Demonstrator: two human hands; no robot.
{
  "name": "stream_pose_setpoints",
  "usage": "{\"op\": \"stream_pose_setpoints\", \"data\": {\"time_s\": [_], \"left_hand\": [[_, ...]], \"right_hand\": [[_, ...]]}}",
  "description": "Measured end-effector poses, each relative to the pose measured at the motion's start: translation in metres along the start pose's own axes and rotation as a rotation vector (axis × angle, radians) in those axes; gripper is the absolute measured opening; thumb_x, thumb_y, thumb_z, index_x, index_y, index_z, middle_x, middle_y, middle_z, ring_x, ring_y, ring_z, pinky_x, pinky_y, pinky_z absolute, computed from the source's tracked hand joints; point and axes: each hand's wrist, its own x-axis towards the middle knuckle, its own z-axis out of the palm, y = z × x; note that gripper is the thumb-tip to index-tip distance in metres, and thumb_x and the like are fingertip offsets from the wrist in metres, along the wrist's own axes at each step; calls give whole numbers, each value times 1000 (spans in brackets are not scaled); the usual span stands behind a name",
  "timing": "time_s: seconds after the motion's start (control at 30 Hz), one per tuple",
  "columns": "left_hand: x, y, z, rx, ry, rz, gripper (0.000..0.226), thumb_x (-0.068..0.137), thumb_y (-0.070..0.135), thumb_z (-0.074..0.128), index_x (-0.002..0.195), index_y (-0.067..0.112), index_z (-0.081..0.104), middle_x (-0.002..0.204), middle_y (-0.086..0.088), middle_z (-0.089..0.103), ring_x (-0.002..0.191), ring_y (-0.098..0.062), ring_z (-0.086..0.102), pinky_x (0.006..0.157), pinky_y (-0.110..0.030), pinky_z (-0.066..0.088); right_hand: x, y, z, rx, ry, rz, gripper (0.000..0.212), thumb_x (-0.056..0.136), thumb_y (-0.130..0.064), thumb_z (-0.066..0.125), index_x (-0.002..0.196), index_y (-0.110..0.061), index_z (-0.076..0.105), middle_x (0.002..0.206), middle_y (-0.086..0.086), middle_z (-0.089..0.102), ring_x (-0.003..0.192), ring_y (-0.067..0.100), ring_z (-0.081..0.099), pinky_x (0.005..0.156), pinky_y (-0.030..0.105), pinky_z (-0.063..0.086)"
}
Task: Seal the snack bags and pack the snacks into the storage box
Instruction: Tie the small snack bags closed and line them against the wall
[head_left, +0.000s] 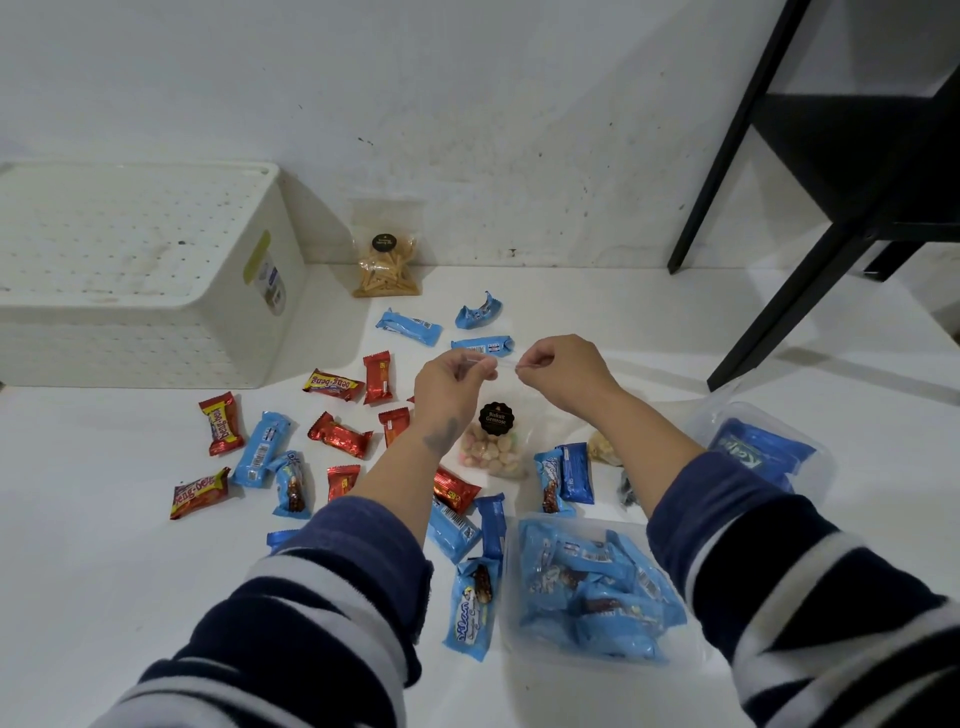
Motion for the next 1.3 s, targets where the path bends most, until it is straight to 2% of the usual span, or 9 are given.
{"op": "stream_pose_setpoints", "data": {"time_s": [0.23,0.43,0.57,0.67,0.77,0.87,1.0,1.13,1.3], "left_hand": [[3,-4,0,13,-15,14,5,90,17,63,90,13,66,75,5,66,72,-2,60,78,-18,45],[4,-5,5,21,-12,17,13,90,17,63,96,7,68,73,6,65,62,6,58,63,-8,44],[6,-5,-1,7,-27,-10,10,89,20,65,91,12,69,74,4,68,72,-1,62,76,-19,45],[6,-2,-5,-24,-56,-14,6,87,18,67,82,17,69,74,2,69,78,-7,63,86,-22,46],[6,-2,-5,-59,-62,7,9,87,17,67,79,21,68,75,1,69,82,-12,64,94,-28,47],[6,-2,-2,-49,-48,17,6,86,20,68,90,16,65,83,2,64,84,-14,60,93,-35,49],[0,5,1,327,266,0,36,80,49,68,96,24,48,105,5,48,100,-13,45,85,-33,41],[-9,10,10,212,56,-20,35,92,46,51,84,13,61,78,3,59,74,-14,54,66,-26,42],[-14,8,13,72,69,1,20,93,29,58,93,11,66,75,12,57,64,-1,47,60,-15,37]], "right_hand": [[-3,-1,1,49,-22,-16,5,81,-28,65,76,-30,66,79,-11,62,89,16,62,85,39,52],[0,-4,7,-23,52,-11,22,82,-27,61,61,-35,58,72,-15,59,90,19,63,88,43,52],[1,-2,5,34,-2,-17,10,86,-28,62,82,-23,69,83,-6,64,87,17,61,80,34,52],[-1,-3,-6,144,-124,57,30,93,-34,55,101,-10,72,90,1,67,80,15,58,65,24,44],[-2,-3,-13,222,-183,173,26,93,-28,56,105,-10,71,89,1,67,76,15,59,62,22,43],[-1,-2,-12,266,-180,174,18,90,-24,62,99,-11,71,88,3,69,73,13,63,61,21,48],[-3,1,-4,223,-28,107,15,87,-14,60,87,-6,72,82,6,71,68,16,65,58,26,54],[-4,-2,2,157,36,3,17,85,-17,59,70,-16,68,74,2,72,67,18,70,72,36,58],[-3,0,2,22,48,0,27,86,-25,56,59,-27,61,78,1,75,74,21,72,73,39,58]]}}
